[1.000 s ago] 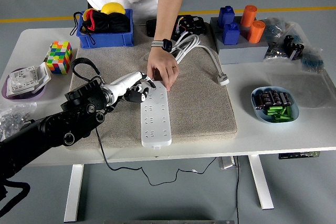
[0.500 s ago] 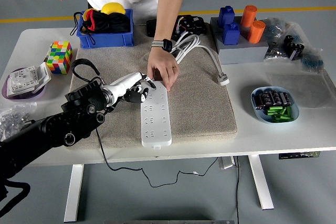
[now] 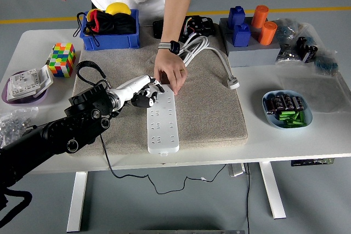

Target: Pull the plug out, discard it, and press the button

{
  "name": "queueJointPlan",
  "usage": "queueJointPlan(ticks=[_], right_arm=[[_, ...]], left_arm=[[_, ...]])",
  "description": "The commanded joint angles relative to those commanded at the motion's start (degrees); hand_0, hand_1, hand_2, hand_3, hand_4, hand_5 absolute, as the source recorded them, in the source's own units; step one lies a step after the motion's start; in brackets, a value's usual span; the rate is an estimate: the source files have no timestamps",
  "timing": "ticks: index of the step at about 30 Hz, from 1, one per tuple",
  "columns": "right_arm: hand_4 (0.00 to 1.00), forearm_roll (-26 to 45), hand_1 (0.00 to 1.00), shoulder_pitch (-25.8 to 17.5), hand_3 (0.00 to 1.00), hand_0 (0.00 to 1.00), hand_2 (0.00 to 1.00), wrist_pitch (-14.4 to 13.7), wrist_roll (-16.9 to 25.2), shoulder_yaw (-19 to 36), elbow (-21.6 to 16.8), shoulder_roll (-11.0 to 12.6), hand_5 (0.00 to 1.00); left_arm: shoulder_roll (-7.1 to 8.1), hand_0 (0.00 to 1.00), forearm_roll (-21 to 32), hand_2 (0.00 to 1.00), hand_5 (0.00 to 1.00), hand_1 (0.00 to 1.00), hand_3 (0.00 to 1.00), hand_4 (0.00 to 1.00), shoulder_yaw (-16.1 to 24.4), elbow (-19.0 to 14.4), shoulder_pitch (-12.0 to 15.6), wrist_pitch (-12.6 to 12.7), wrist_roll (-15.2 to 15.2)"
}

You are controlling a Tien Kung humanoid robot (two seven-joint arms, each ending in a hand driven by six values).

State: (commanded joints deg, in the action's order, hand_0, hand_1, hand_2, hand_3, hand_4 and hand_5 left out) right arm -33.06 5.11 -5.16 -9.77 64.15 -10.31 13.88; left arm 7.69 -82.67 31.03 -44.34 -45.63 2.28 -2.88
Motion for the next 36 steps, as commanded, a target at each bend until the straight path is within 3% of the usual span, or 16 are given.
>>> queueJointPlan(ticks=[5,11,12,17,18,23,24,29,30,35,36], right_arm=[[0.659,0.17,0.663,0.01,0.618,0.753,0.651,-0.01,0.13,0.00,0.00,-0.12,0.507],[0.659,-0.10,0.663,-0.08,0.618,0.753,0.651,0.09,0.03,0.23,0.00,-0.19,0.507],[0.659,-0.16,0.663,-0.10,0.618,0.753,0.651,0.10,0.01,0.31,0.00,-0.21,0.507],[0.659,-0.29,0.663,-0.30,0.618,0.753,0.651,0.10,-0.04,0.61,0.00,-0.22,0.507],[0.659,-0.35,0.663,-0.34,0.619,0.753,0.651,0.11,-0.08,0.70,0.00,-0.22,0.507],[0.659,-0.40,0.663,-0.25,0.619,0.753,0.651,0.18,0.05,0.65,0.00,-0.38,0.507],[0.659,-0.17,0.663,-0.10,0.619,0.753,0.651,0.19,0.21,0.45,0.00,-0.40,0.507],[0.659,-0.27,0.663,0.01,0.619,0.753,0.651,0.22,0.17,0.60,0.00,-0.34,0.507],[0.659,-0.39,0.663,0.00,0.619,0.753,0.651,0.24,0.11,0.73,0.00,-0.32,0.507],[0.659,-0.82,0.663,-0.08,0.619,0.753,0.651,0.32,-0.11,1.21,0.00,-0.23,0.507],[0.659,-0.78,0.663,-0.07,0.618,0.753,0.650,0.31,-0.07,1.19,0.00,-0.21,0.507]], left_arm=[[0.03,0.057,-1.95,0.042,0.002,0.002,0.644,0.206,4.13,-2.18,1.23,0.20,0.24],[0.98,0.058,-5.29,0.043,0.002,0.002,0.643,0.202,11.11,-7.12,4.27,0.44,0.35],[1.25,0.129,-5.96,0.173,0.002,0.060,0.665,0.361,12.43,-8.09,4.94,0.45,0.33],[2.29,0.129,-9.62,0.173,0.002,0.060,0.665,0.361,20.45,-12.70,9.22,0.67,0.31],[2.30,0.256,-10.40,0.437,0.002,0.325,0.709,0.685,22.29,-13.30,10.14,0.70,0.29],[2.52,0.256,-12.89,0.437,0.002,0.325,0.709,0.685,30.61,-16.37,13.62,1.23,0.94],[2.80,0.616,-13.62,0.622,0.123,0.638,0.770,0.774,33.39,-17.62,14.80,1.47,1.23],[3.70,0.616,-14.39,0.622,0.123,0.638,0.770,0.774,38.64,-19.06,16.95,1.72,1.68],[3.88,0.798,-14.48,0.737,0.244,0.797,0.788,0.789,39.73,-19.14,17.38,1.73,1.77],[4.48,0.798,-15.24,0.737,0.244,0.797,0.788,0.789,45.79,-19.04,20.07,2.09,2.44],[4.57,0.844,-15.46,0.789,0.309,0.859,0.817,0.787,46.78,-18.86,20.60,2.10,2.50]])
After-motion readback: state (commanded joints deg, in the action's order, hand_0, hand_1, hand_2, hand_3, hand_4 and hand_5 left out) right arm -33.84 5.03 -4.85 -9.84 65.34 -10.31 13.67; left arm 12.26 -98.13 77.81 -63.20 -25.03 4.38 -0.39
